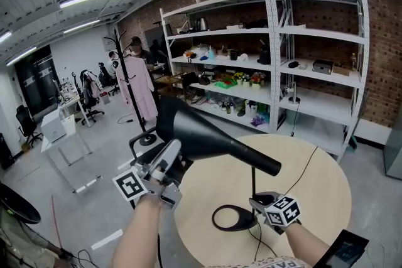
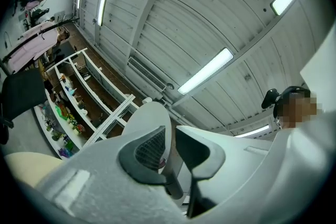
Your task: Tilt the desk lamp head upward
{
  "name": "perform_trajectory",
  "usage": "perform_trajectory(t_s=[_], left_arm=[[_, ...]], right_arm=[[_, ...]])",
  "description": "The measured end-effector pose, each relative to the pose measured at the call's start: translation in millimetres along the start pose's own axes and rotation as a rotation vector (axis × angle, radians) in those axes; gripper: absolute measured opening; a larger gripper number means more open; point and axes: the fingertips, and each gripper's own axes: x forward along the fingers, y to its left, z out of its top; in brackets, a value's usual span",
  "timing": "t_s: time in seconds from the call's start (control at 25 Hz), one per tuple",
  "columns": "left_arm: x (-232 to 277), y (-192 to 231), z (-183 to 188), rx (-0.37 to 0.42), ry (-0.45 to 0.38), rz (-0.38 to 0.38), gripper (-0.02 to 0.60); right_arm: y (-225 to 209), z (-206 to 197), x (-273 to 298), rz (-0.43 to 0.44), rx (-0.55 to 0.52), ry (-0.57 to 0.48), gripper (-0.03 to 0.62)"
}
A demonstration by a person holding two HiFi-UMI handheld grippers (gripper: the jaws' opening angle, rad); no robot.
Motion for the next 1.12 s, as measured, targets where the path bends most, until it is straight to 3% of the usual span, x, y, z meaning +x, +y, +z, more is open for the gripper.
perform_trajectory(t_s=[0.12, 0.36, 0.52, 0.6, 0.68, 0.8, 0.92, 1.12], left_arm=[[-14, 11, -3, -0.007, -0.003, 0.049, 0.102], [-69, 39, -44, -0.014, 0.053, 0.204, 0.106], [-97, 26, -78, 0.119, 0.191, 0.277, 0.096], [-102, 10, -102, 0.185, 0.278, 0.286, 0.094], [-102, -9, -130, 0.253, 0.361, 0.272, 0.003], [-99, -40, -172, 0.329, 0.486, 0.232, 0.002], [-107, -58, -205, 0.346, 0.556, 0.255, 0.002], [-121, -75, -258, 0.308, 0.633, 0.24, 0.002]], right_arm=[[-1, 10, -8, -0.019, -0.008, -0.032, 0.072], [2, 48, -46, -0.05, -0.022, -0.135, 0.06], [33, 65, -79, -0.014, -0.065, -0.188, 0.038], [54, 67, -92, 0.035, -0.067, -0.202, 0.038], [71, 67, -105, 0.075, -0.066, -0.215, 0.034], [94, 71, -122, 0.116, -0.06, -0.253, 0.017], [116, 75, -133, 0.141, -0.06, -0.288, 0.006], [140, 59, -137, 0.161, -0.077, -0.279, 0.006]])
